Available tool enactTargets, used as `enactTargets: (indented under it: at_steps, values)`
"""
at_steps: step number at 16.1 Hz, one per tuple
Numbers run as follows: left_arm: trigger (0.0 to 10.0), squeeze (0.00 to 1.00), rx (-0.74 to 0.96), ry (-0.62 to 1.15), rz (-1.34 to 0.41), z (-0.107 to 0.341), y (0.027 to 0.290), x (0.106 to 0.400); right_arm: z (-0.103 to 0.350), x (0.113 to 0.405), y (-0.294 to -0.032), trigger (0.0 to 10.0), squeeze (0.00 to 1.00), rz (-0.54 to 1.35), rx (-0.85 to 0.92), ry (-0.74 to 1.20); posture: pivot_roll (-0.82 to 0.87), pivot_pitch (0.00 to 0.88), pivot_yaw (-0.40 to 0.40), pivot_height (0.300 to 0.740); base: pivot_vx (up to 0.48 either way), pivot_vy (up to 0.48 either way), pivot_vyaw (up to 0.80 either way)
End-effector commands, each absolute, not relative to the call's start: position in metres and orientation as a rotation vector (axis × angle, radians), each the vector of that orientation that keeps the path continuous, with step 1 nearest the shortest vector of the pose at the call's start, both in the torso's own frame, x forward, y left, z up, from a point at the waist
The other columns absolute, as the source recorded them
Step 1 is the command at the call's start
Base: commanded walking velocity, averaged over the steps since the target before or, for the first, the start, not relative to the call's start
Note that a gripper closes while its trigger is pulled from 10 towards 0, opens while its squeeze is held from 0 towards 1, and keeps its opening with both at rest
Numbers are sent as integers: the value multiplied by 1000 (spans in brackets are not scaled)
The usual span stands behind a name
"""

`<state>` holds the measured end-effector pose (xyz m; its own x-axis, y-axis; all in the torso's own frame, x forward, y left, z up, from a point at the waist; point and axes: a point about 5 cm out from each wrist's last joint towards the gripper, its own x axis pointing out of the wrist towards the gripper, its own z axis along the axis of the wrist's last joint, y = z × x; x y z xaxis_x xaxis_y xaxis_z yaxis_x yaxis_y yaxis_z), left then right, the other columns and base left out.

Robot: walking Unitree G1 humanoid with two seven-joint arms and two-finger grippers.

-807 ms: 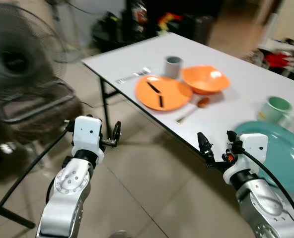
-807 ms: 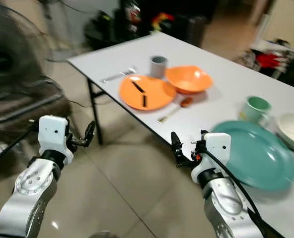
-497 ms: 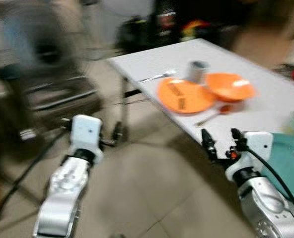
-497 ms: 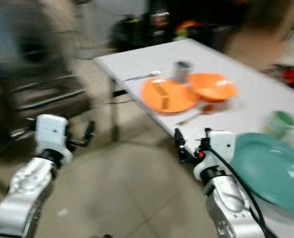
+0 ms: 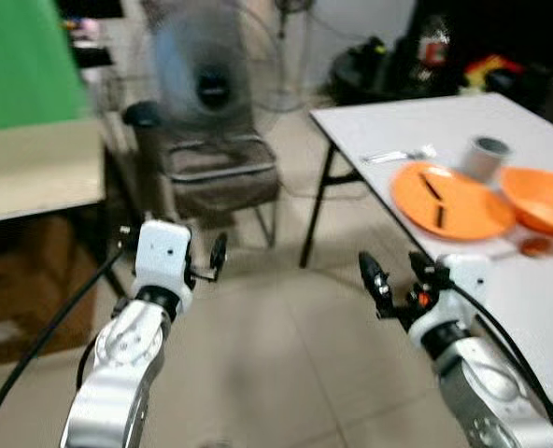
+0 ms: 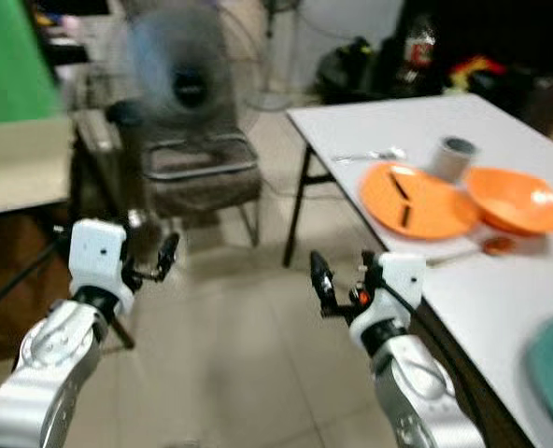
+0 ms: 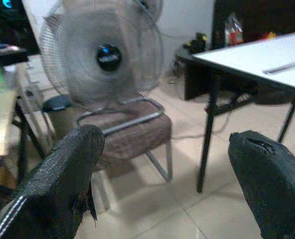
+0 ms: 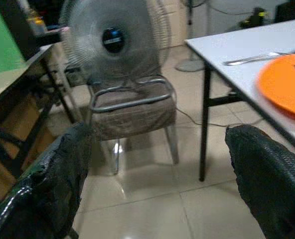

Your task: Setting the table

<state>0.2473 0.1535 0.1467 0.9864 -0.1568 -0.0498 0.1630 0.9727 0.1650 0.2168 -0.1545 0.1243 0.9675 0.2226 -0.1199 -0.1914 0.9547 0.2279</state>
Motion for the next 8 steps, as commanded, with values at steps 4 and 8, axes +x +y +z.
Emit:
enactTargets:
  at_steps: [4,8]
  values:
    - [10000,0,168,48,-150,146,159,246,125,218,-150,10000,1000,240,227,148,59,0,-77,740,0,229,800]
    - [10000,0,166,51,-149,147,160,246,126,219,-148,10000,1000,253,241,139,60,0,-76,740,0,320,344]
